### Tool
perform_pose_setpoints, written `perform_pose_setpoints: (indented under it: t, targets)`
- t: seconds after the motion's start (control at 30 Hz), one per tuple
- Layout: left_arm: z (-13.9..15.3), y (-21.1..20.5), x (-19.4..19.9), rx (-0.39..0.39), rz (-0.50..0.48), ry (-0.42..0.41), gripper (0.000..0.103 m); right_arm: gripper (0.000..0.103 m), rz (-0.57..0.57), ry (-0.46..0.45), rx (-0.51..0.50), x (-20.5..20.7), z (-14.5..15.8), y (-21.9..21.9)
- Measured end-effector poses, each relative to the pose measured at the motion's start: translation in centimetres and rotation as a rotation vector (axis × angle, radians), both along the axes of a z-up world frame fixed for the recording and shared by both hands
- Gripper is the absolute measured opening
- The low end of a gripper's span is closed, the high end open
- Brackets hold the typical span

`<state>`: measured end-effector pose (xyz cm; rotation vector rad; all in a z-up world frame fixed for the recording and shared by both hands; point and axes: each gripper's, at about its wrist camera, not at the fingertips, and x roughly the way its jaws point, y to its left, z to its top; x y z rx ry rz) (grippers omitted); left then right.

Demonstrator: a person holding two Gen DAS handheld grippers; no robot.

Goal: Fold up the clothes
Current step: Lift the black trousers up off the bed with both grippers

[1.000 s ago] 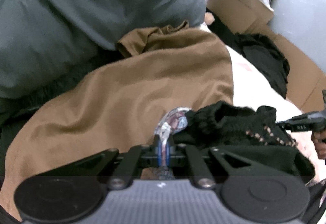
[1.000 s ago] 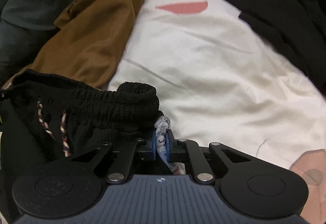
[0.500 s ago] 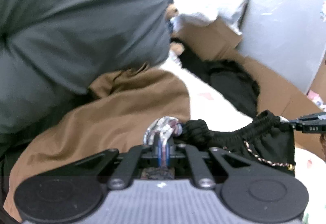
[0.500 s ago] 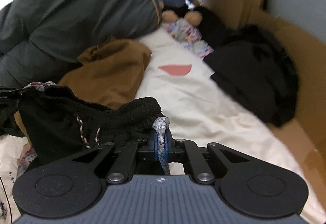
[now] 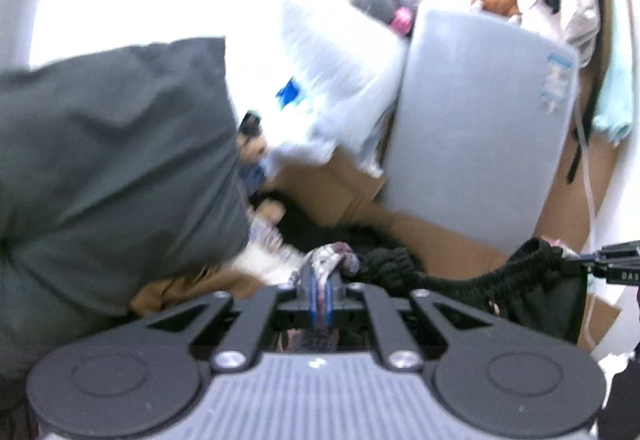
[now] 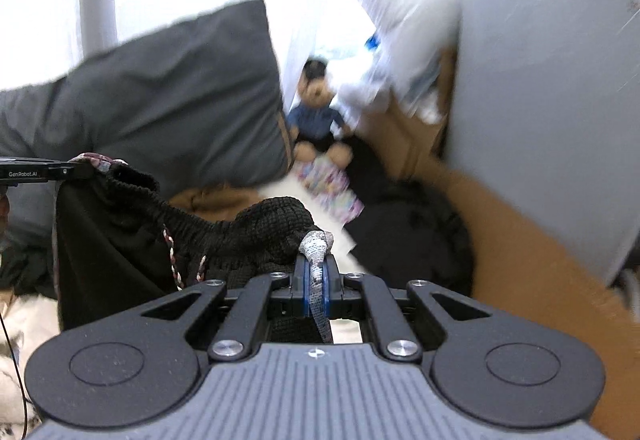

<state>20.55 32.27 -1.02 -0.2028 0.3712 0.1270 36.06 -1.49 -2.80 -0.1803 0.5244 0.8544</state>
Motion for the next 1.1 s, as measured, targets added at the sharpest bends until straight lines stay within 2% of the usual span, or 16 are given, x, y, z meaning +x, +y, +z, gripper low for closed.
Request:
perform_pose_setpoints:
  t: [0.3,0.6,0.8,0.87,1.03,1.1]
  targets:
    - [8.5,-5.7,-3.0,0.038,-0.047,-0.135,0.005,0.007,-0.056,-0.142,0.066,-5.1,10.4,-8.2]
    - [12.7,-10.2,-7.5,0.04,-0.111,-0.187,0.005,0.007,-0.054,-0.246,0.069,-12.3,18.0,-15.4]
    - [14.0,-13.3,-10.4,0.034,-0.186,-0.198,0.005,0.007,-0.06,-0.276,0.075,-17.5,21.1,-20.1]
    - [14.2,-14.4,-11.4,0.019,-0.218,-0.202,0.005,0.007,-0.066,-0.28,0.07,-18.7,21.3,-21.4]
    - [14.1,-16.9,-13.5,0.044,-0.273,-0.23,0.005,0.007,-0.08,-0.298,0.043,-22.8,21.5,-25.0]
    - [13.7,-17.7,-14.2,0.041,-0.289,-0.241,0.005,0.007,-0.09,-0.287,0.077,-24.1,21.4,-26.4]
